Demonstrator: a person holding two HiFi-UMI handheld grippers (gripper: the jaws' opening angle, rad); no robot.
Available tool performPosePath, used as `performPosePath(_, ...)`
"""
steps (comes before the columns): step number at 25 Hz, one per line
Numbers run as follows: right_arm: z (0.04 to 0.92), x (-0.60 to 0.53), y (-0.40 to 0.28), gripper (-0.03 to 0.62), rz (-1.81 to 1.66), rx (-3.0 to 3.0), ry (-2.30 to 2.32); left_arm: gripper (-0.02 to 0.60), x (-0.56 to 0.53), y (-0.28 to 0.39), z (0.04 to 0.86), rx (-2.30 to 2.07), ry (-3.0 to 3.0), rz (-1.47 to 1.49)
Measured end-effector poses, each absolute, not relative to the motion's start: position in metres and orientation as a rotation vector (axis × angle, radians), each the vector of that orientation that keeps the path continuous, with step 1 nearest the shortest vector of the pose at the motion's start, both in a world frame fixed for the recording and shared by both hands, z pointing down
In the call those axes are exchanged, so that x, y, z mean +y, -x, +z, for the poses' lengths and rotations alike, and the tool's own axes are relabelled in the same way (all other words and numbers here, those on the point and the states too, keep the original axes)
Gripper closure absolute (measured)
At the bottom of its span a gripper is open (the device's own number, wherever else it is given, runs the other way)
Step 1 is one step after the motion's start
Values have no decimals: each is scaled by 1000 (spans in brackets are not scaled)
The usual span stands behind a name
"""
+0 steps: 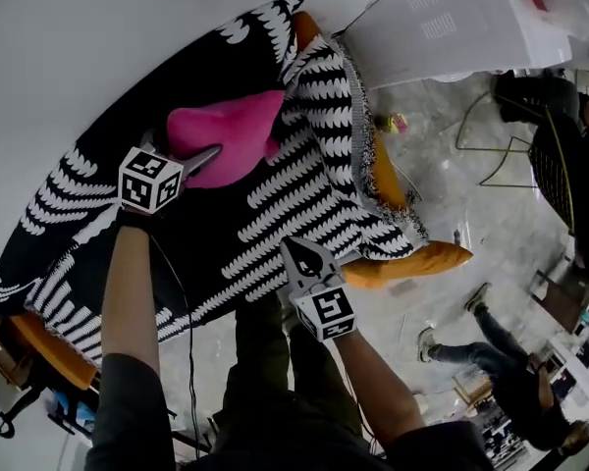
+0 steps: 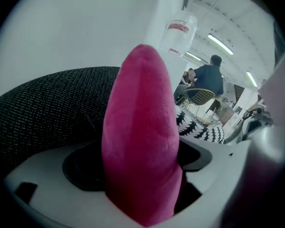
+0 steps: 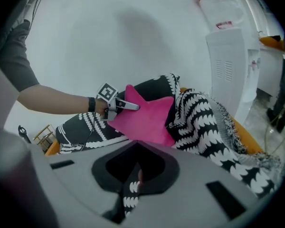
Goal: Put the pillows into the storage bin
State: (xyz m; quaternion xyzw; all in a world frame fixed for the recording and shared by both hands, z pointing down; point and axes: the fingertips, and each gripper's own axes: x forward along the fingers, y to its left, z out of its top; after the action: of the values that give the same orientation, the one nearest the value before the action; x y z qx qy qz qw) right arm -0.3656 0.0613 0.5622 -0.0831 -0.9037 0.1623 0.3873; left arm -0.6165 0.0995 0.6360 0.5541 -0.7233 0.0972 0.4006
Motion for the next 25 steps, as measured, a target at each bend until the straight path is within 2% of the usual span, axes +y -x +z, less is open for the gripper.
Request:
performPosePath(3,578,60,379,594,428,-2302,221,135,98,621,641,-1826,-1418,259)
performPosePath(15,576,70,406,594,459,-2335,274,279,112,608,630,-1821,-1424,341)
performPosePath(25,573,58,365,594,441,-2405,157,307,119,581,612,-1859,-1438,383)
